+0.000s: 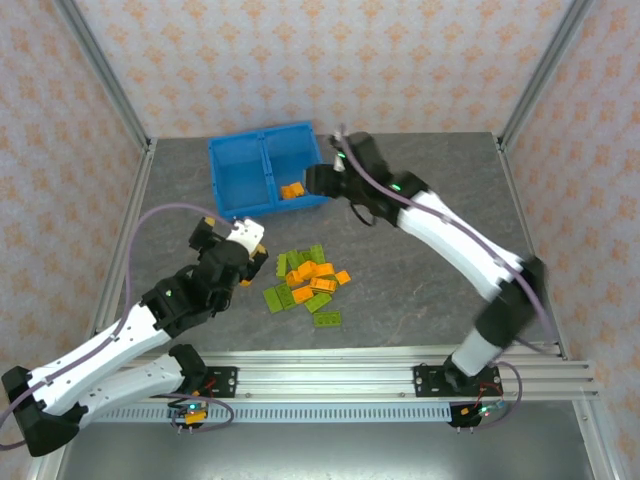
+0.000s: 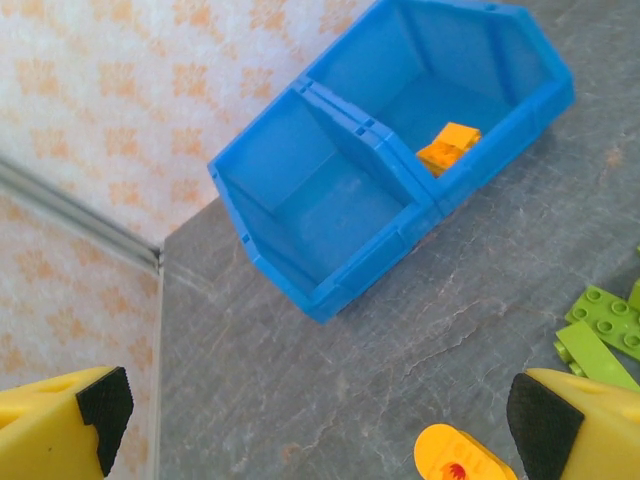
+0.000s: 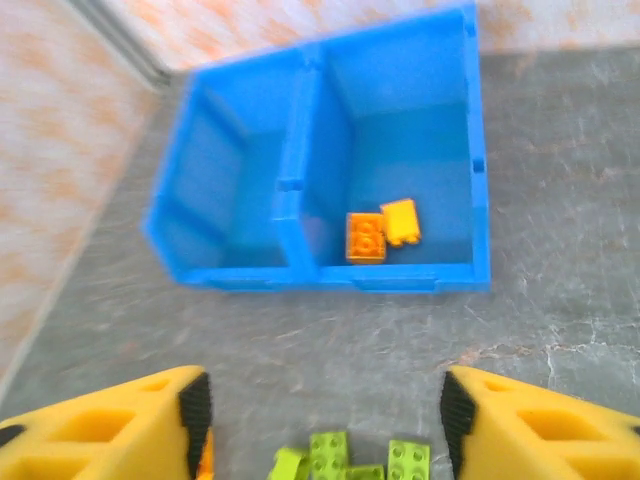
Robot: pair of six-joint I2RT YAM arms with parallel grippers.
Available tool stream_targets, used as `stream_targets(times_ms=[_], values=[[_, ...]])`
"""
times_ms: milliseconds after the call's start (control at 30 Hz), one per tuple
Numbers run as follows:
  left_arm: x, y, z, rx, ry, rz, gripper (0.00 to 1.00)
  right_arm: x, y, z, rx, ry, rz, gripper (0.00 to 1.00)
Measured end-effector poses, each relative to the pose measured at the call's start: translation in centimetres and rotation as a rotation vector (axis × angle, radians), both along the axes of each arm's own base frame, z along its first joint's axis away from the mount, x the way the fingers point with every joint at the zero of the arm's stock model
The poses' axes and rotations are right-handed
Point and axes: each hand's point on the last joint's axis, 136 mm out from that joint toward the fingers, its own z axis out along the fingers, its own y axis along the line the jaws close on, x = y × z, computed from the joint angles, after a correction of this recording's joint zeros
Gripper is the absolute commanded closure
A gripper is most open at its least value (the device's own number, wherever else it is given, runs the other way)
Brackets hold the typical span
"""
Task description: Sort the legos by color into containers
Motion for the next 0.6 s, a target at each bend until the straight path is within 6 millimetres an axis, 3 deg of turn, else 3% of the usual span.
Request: stream_targets(times_ms=[67,133,233,300,433,600], values=[[0.5,0.5,-0.2,-0.048,0.021,0.028,0.00,-4.0,-2.0,1.2,0.059,-0.022,0.046,0.21],[0.7,0.3,-0.6,-0.113,0.067,0.041,0.00,-7.9,-3.7,0.5,0.089,-0.009,0.109,0.13],[1.1,-2.0,-1.2,-0.269,0.147,0.039,0.00,-12.5,-5.3,-3.5,0.060,0.101,0.203,0.08],[1.4,-3.3,-2.6,-0.366,0.212,0.063,0.03,-14.7,-6.0,-6.5,0.017,0.199,0.245,0.06],[1.8,-4.7,-7.7,-0.451,0.378,0.179,0.06,-17.5,-7.1,-10.6,-0.039,0.352,0.284,0.05],[2.1,-5.8,-14.7,-0.442,0.585,0.302,0.08,-18.3,-6.1,-11.0,0.006,0.405,0.327,0.04]])
